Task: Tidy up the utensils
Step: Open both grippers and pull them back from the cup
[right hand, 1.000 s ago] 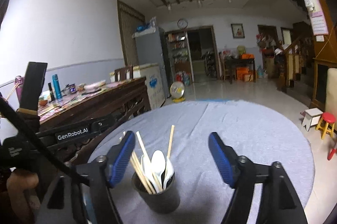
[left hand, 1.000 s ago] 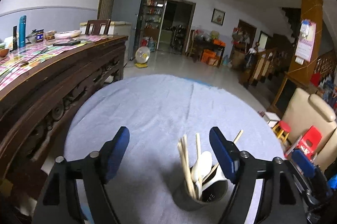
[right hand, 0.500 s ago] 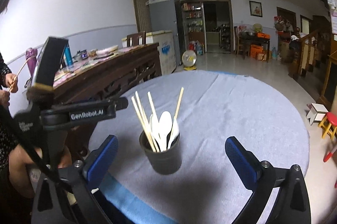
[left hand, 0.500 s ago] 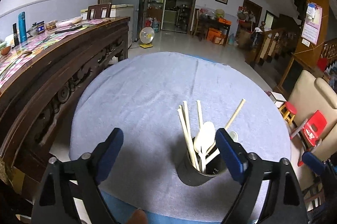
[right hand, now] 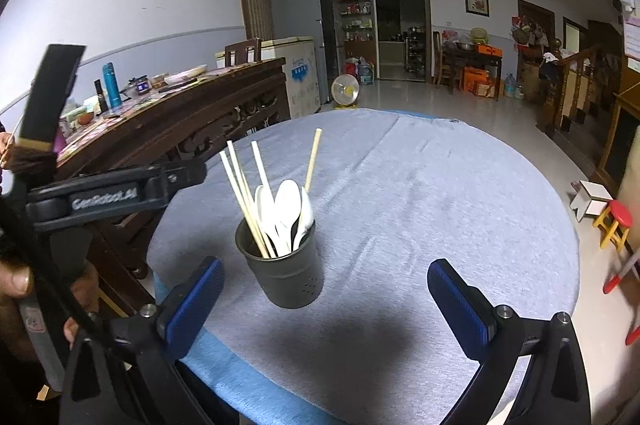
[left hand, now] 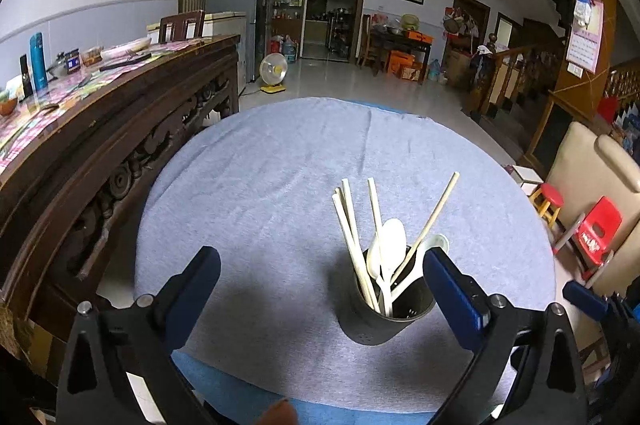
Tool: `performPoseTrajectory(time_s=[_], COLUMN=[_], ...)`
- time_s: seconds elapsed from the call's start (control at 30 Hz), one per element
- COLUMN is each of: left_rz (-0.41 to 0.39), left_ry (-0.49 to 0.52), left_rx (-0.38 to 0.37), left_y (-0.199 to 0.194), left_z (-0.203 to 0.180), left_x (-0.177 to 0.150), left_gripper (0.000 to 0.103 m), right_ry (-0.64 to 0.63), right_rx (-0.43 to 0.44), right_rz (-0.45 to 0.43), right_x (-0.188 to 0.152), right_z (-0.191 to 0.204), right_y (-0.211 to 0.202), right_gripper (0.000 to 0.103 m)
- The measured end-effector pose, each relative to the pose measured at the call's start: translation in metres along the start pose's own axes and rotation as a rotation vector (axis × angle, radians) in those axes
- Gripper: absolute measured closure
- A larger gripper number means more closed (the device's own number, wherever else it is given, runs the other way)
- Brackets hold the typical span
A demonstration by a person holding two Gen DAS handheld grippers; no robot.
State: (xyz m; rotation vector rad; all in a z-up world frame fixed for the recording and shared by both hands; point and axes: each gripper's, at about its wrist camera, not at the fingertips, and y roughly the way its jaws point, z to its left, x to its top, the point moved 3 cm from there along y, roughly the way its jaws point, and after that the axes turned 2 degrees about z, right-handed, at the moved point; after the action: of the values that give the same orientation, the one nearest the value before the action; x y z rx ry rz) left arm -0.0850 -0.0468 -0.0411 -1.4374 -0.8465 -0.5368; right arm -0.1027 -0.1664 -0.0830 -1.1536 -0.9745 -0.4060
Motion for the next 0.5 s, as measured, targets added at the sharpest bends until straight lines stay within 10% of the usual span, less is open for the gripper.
performPoseTrajectory(time_s=[0.5], left_rz=[0.02], left_ry=[0.03], left_rx=[-0.01], left_y=[0.002], left_z=[-0.003], left_x=[-0.002], left_gripper=[0.002], right_ry=[0.026], right_rx=[-0.019], right_rz=[0.03], right_x=[0.002], right_z=[-0.003], right_y=[0.013], right_gripper=[0.0])
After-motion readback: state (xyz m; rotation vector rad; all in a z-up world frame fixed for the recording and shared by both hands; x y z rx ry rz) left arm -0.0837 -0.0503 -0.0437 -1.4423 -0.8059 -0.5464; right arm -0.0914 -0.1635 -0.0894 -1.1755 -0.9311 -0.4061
